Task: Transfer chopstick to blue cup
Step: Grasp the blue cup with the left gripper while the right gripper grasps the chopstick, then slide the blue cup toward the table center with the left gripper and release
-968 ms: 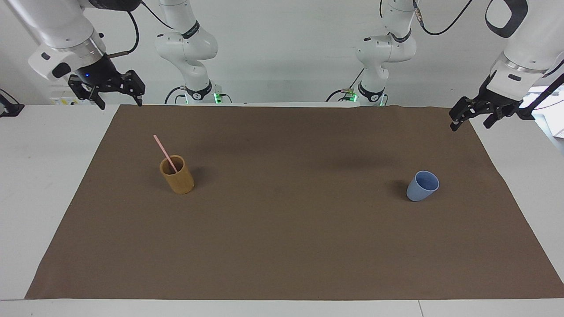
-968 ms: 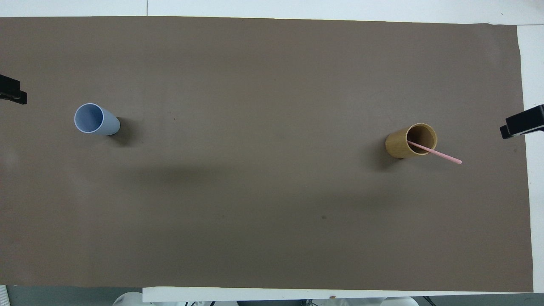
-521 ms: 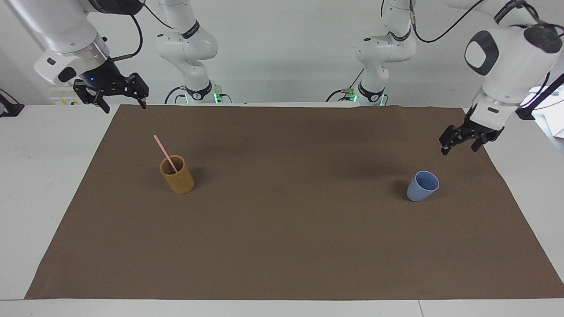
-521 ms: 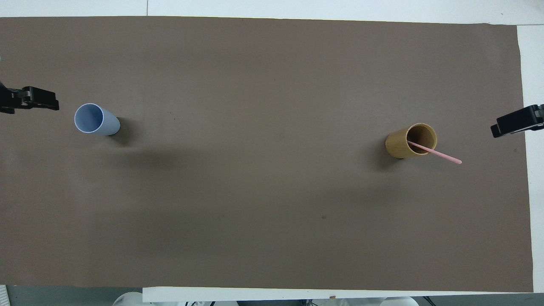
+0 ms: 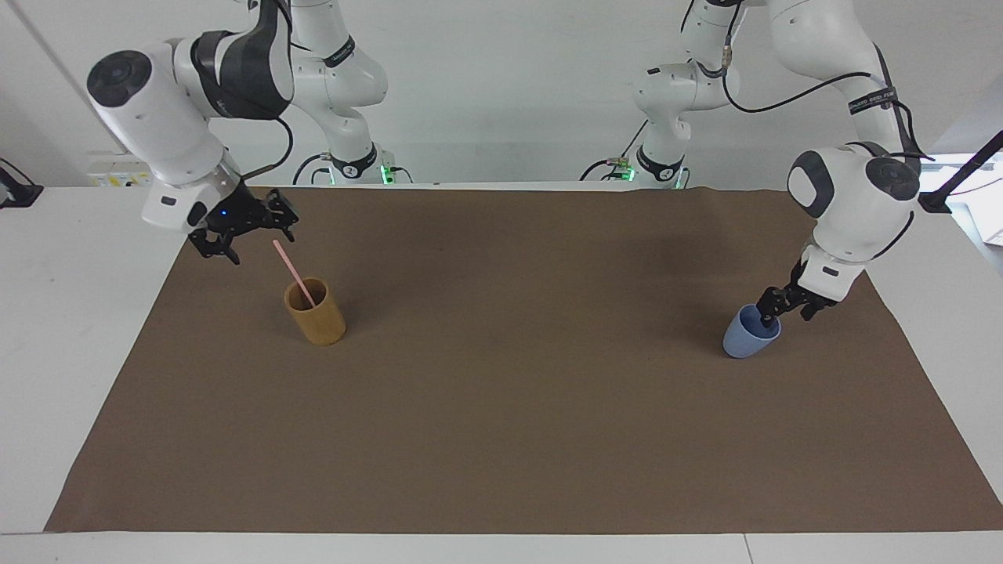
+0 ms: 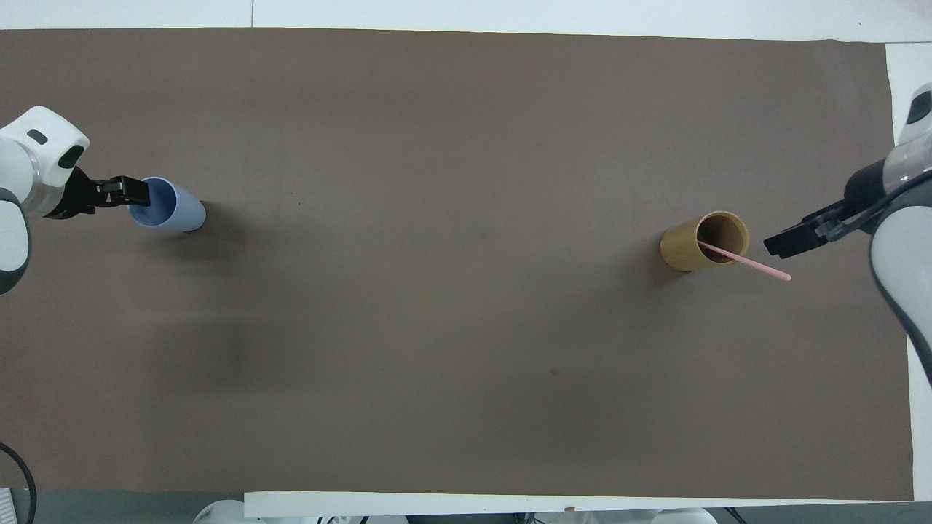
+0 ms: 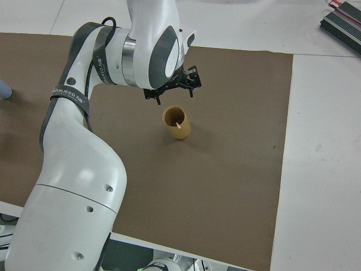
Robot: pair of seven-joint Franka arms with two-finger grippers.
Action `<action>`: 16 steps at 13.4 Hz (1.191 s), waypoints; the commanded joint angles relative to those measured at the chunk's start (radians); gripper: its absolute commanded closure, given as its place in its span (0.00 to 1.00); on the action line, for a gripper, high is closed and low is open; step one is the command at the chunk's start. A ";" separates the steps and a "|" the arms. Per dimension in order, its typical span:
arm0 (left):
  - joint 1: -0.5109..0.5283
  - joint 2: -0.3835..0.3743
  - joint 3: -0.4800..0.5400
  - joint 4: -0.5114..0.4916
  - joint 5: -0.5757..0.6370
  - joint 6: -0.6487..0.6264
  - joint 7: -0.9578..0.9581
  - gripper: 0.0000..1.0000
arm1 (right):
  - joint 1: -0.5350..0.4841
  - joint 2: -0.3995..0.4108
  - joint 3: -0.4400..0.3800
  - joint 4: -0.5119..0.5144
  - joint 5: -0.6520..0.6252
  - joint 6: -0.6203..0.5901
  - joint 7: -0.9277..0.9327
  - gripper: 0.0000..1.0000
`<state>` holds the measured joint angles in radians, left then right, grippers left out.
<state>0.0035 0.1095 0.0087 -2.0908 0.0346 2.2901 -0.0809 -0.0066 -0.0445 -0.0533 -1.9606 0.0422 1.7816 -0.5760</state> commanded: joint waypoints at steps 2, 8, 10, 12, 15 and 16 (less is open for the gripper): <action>-0.013 0.004 -0.001 -0.031 0.010 0.052 -0.042 1.00 | -0.007 -0.041 0.000 -0.130 0.039 0.074 -0.044 0.12; -0.322 0.041 0.001 0.009 0.010 0.060 -0.440 1.00 | -0.006 -0.040 -0.002 -0.158 0.059 0.065 -0.005 0.34; -0.454 0.038 0.001 0.009 0.010 0.036 -0.564 1.00 | -0.007 -0.041 -0.003 -0.165 0.054 0.064 -0.007 0.39; -0.578 0.044 0.001 0.012 0.011 0.012 -0.712 1.00 | -0.009 -0.041 -0.003 -0.164 0.054 0.062 -0.007 0.55; -0.672 0.048 0.002 0.032 0.025 0.002 -0.778 0.78 | -0.007 -0.041 -0.003 -0.164 0.045 0.059 -0.007 0.94; -0.666 0.059 -0.001 0.052 0.059 -0.004 -0.778 0.12 | -0.007 -0.040 -0.003 -0.158 0.045 0.055 -0.005 1.00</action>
<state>-0.6606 0.1435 -0.0111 -2.0846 0.0494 2.3209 -0.8491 -0.0070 -0.0591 -0.0593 -2.0991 0.0868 1.8378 -0.5926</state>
